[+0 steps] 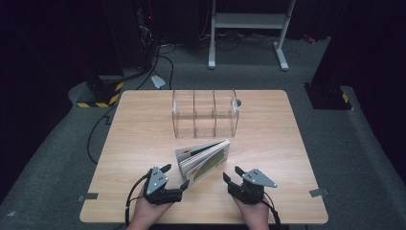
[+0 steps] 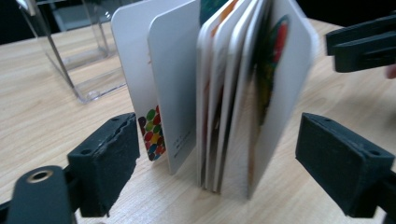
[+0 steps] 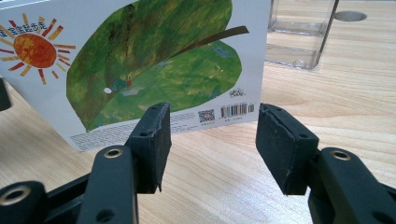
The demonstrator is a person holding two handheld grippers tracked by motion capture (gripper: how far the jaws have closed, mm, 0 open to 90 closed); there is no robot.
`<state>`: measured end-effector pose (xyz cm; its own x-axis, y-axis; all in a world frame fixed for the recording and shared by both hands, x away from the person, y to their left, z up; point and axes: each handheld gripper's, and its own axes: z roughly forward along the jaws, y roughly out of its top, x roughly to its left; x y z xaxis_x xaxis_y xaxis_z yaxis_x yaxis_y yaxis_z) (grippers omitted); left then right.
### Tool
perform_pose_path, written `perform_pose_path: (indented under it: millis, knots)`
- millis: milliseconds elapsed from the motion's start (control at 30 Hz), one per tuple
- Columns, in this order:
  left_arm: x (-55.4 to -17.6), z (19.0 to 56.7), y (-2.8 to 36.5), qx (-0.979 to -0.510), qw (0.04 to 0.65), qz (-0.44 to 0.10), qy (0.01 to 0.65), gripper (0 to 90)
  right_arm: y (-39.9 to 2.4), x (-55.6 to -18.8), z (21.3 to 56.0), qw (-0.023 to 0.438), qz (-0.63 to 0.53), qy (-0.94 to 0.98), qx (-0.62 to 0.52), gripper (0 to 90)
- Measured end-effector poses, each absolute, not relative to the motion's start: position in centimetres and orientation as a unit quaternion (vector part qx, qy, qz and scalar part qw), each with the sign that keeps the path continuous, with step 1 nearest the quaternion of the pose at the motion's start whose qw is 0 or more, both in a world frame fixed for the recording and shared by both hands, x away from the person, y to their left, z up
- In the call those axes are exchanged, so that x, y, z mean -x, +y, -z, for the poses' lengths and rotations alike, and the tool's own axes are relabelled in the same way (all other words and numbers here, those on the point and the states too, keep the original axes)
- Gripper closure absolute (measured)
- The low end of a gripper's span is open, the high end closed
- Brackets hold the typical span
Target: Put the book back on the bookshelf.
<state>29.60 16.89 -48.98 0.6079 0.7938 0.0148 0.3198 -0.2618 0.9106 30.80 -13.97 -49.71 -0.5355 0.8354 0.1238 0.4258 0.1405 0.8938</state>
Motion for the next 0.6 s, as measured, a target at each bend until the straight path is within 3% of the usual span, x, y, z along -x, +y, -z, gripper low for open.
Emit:
perform_pose_path:
  millis: [133,600]
  knots:
    - [-30.8,49.1,16.6,-0.758,0.475,-0.245,0.375,10.4,-14.0,-30.7,49.7,0.208,-0.490,0.725,-0.437,45.1]
    - [-34.0,49.8,16.9,-0.755,0.487,-0.226,0.376,15.3,-14.1,-30.7,49.8,0.205,-0.490,0.725,-0.437,45.1]
